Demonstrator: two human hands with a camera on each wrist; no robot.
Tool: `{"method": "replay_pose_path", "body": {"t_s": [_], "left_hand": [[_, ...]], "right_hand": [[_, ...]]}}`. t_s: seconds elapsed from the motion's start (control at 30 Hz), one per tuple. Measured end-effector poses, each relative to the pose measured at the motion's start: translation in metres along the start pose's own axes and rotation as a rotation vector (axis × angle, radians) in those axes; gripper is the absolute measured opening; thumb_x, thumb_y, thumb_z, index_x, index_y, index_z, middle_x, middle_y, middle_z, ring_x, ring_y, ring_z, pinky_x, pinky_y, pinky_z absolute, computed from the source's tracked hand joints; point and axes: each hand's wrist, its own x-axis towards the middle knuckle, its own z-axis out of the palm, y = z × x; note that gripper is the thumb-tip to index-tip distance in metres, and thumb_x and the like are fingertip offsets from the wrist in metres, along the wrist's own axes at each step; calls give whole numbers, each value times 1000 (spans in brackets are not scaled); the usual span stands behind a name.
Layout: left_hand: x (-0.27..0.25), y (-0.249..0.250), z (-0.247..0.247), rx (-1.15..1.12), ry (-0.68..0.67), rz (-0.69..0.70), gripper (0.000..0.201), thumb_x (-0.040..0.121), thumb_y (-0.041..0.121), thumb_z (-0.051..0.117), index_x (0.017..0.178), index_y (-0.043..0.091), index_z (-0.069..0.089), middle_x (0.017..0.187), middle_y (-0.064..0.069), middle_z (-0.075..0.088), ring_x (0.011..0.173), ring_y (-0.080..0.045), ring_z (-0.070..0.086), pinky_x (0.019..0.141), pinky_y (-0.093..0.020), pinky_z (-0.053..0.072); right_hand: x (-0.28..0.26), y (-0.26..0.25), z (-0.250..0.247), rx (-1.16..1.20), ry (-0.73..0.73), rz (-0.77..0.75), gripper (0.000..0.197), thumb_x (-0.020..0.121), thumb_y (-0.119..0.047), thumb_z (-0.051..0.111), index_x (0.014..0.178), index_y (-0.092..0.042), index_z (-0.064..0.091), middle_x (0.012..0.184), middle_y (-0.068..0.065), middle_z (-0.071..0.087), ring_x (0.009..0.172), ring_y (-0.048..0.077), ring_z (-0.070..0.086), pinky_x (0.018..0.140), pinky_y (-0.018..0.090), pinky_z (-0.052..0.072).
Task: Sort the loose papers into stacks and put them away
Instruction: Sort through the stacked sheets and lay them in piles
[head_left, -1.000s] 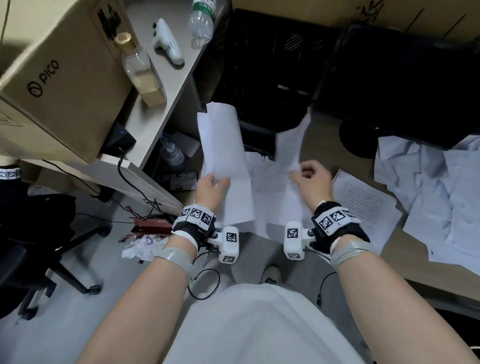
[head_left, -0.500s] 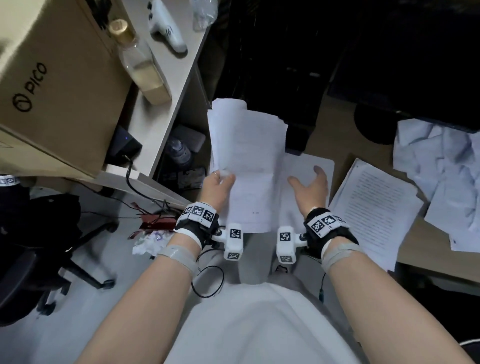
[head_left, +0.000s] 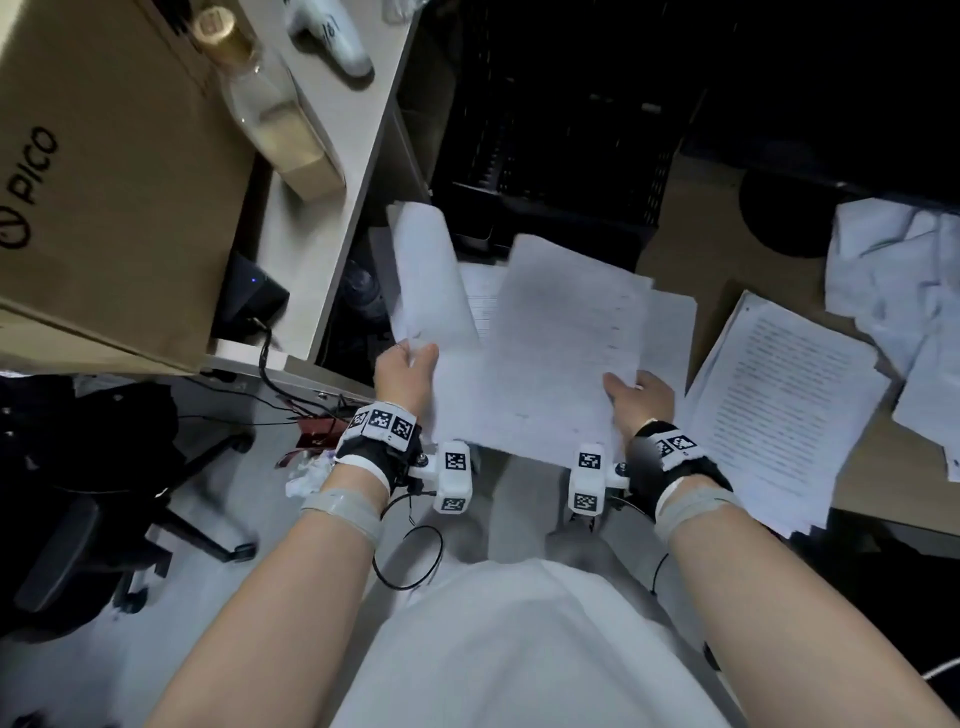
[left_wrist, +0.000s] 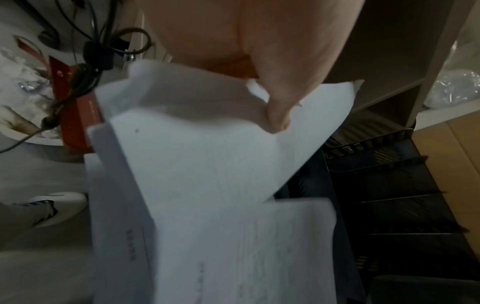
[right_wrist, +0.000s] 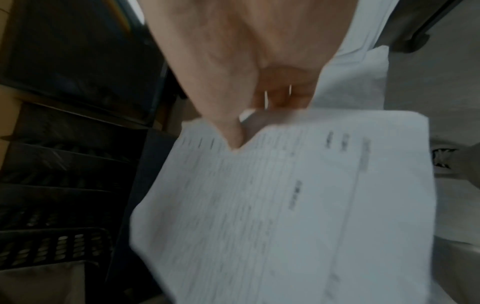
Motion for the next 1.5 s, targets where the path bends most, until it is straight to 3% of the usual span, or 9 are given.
{"method": "replay_pose_path", "body": {"t_s": [0.17,0.27,0.43,0.63,0.77,0.97,1.2,1.37,1.5], "left_hand": [[7,5,0,138,69,94,31,91,19,59,62,17,48,57,7,48,56,-9,40,66,-29,39],[8,8,2,164,108,123,41,93,17,58,58,20,38,49,10,39,52,-8,36,62,-27,37],[10,4,-4,113,75,95,41,93,13,57,60,21,35,49,14,37,55,-6,35,62,-21,38],[13,-8,-14,54,10,54,19,84,29,61,69,20,54,67,3,51,67,-12,43,67,-30,38],[17,-7,-14,101,-20,62,32,92,17,59,62,18,47,55,15,46,59,-8,39,63,-28,36],[19,-8,-8,99,-33,19,43,98,14,52,60,22,33,45,16,34,49,-2,29,50,-24,28],[15,-8,3,48,-27,-33,42,94,22,53,58,23,29,56,7,30,57,-13,28,61,-31,25],[-1,-5,17,163,34,36,41,87,23,61,58,3,40,61,-4,31,61,-15,26,55,-31,22],[-11,-2,39,169,68,-25,42,72,40,75,63,1,62,55,4,53,54,-13,41,54,-27,42]], "right_hand": [[1,1,-14,-124,16,36,29,93,-27,62,113,-6,62,111,10,60,95,27,53,79,27,37],[2,3,-1,-67,-27,-21,16,93,-20,61,84,-7,61,85,6,62,82,25,54,67,26,37],[6,-9,22,-36,-102,-53,17,92,-22,62,82,-7,63,86,7,66,78,27,58,73,27,41],[17,-28,59,-75,-150,-60,23,93,-14,56,110,-5,68,106,11,69,93,32,63,79,32,47],[22,-38,83,-118,-168,-6,34,93,-1,45,121,-4,64,119,15,67,96,31,60,77,29,43],[23,-36,93,-2,-168,78,54,91,4,40,144,-7,41,135,14,55,110,30,58,83,25,40],[20,-38,77,18,-339,30,74,95,-4,53,157,-11,14,161,13,26,144,25,34,104,26,33],[1,-50,58,28,-353,-128,68,92,-21,66,152,-15,34,155,5,36,141,20,36,107,30,34],[-22,-62,35,193,-526,-266,51,87,-10,73,135,-10,55,129,3,62,119,19,60,91,23,51]]}}
